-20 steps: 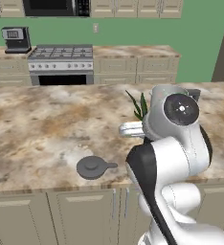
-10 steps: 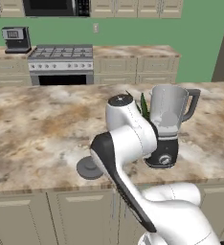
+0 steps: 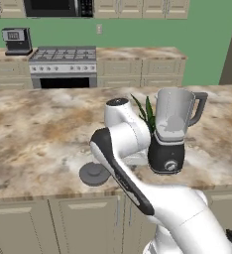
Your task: Grab the onion and garlic from the fridge, place them in the blender, close the lid, and turn on the blender to create a marinade.
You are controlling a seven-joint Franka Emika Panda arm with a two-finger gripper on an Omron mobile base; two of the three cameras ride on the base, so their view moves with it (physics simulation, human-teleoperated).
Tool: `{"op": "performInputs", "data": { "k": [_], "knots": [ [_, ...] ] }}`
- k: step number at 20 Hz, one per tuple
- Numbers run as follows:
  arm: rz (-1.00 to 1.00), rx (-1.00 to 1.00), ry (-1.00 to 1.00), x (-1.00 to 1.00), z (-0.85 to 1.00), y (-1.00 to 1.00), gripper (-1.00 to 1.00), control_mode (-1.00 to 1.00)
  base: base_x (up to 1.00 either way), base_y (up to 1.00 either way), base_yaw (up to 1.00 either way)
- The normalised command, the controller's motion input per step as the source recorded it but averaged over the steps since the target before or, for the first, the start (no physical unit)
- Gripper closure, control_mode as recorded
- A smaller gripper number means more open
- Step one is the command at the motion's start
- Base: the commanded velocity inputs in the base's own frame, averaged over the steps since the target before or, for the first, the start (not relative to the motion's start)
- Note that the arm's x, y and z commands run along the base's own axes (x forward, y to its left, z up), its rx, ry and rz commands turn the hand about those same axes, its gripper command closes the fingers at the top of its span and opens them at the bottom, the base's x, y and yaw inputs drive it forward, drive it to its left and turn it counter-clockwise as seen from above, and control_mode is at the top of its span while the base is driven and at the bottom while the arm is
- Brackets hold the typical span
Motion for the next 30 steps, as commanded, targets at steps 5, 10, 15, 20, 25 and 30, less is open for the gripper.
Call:
{"op": "performInputs", "data": {
  "k": [5,10,15,20,25,30],
  "knots": [
    [-0.13,0.03,0.15,0.57,-0.23,0.13,-1.00,-1.00,0.00,0.00,0.00],
    [-0.08,-0.02,0.04,0.36,-0.54,0.33,-1.00,-1.00,0.00,0.00,0.00],
    [-0.01,-0.04,0.00,0.52,-0.31,0.12,-1.00,-1.00,0.00,0.00,0.00],
    [0.01,-0.01,0.00,0.34,-0.42,0.02,-1.00,-1.00,0.00,0.00,0.00],
    [0.13,0.00,0.00,0.38,-0.20,0.06,-1.00,-1.00,0.00,0.00,0.00],
    [0.18,-0.01,0.03,0.23,-0.08,0.29,-1.00,-1.00,0.00,0.00,0.00]
  ]
}}
